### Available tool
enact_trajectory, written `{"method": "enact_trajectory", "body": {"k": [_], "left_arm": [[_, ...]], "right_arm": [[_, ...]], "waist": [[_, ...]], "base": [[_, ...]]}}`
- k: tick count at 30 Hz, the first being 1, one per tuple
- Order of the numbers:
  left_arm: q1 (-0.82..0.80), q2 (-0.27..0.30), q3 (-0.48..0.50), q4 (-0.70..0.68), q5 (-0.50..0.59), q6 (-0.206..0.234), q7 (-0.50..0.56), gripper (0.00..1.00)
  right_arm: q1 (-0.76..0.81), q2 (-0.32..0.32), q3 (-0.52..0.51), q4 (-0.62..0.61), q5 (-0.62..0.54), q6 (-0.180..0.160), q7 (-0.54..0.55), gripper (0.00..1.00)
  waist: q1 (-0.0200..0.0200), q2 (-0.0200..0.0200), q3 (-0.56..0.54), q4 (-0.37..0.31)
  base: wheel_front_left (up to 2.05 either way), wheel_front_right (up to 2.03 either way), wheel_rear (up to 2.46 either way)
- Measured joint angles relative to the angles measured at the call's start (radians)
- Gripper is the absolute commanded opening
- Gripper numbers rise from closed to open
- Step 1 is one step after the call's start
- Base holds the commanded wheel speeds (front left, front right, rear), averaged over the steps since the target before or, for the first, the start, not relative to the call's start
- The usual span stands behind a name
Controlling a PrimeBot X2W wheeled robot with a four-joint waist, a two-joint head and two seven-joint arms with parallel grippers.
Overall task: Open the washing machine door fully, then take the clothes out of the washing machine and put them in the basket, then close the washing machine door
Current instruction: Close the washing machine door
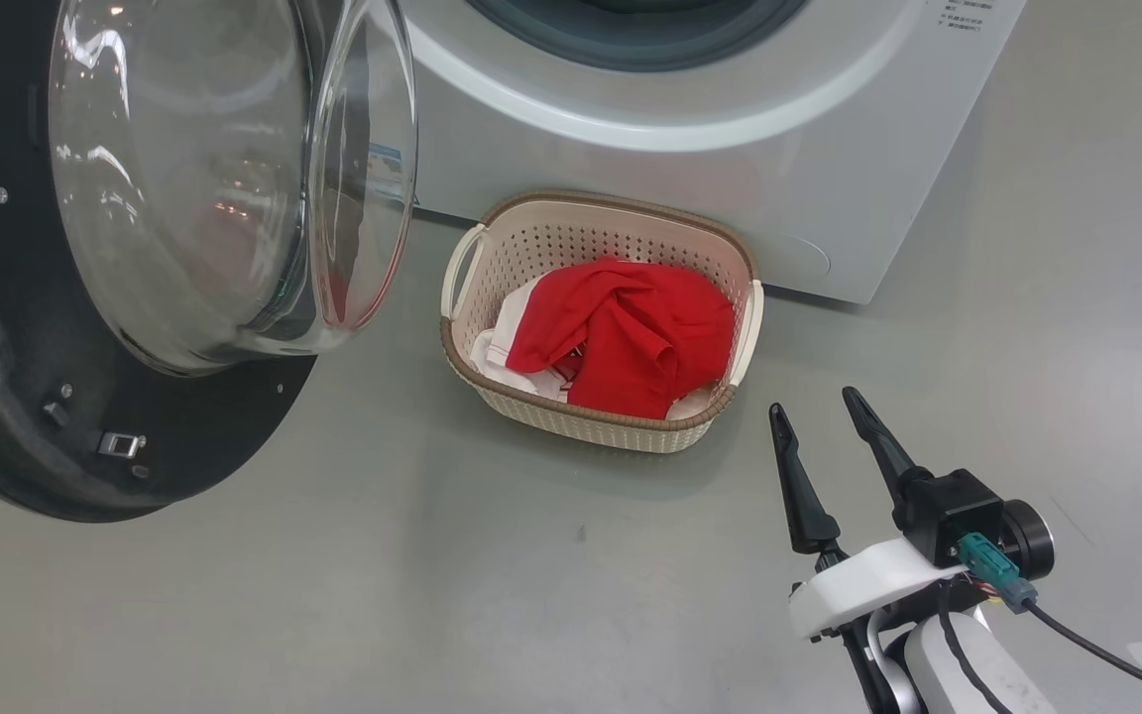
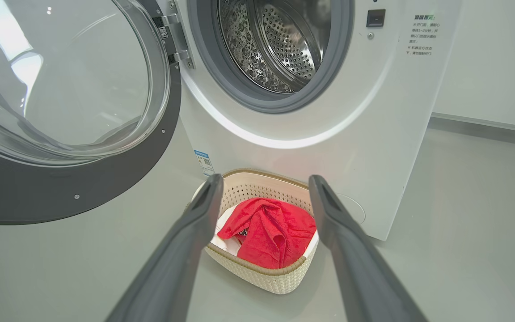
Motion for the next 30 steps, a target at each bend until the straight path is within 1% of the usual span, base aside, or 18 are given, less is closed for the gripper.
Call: {"method": "enact_trajectory", "body": {"k": [8,11,30], "left_arm": [[0.000,-0.041,-0.034,-0.030,-0.018,0.000,0.053,0.00],[0.001,-0.053,-0.045,-0.044,-0.019,0.000,0.064,0.00],[0.052,-0.103,-0.095,-0.136,-0.023,0.000,0.108,0.00]], "right_arm": [[0.000,0.000,0.000,0.000,0.009,-0.002,0.000,1.00],[0.000,0.000,-0.001,0.001,0.009,-0.009,0.000,1.00],[0.002,0.000,-0.005,0.003,0.028,-0.009,0.000,1.00]], "waist": [[0.0000,0.0000,-0.005,-0.004],[0.0000,0.0000,-0.009,-0.006],[0.0000,0.0000,-0.043,-0.019]], "base": [[0.00,0.00,0.00],[0.00,0.00,0.00],[0.00,0.00,0.00]]}}
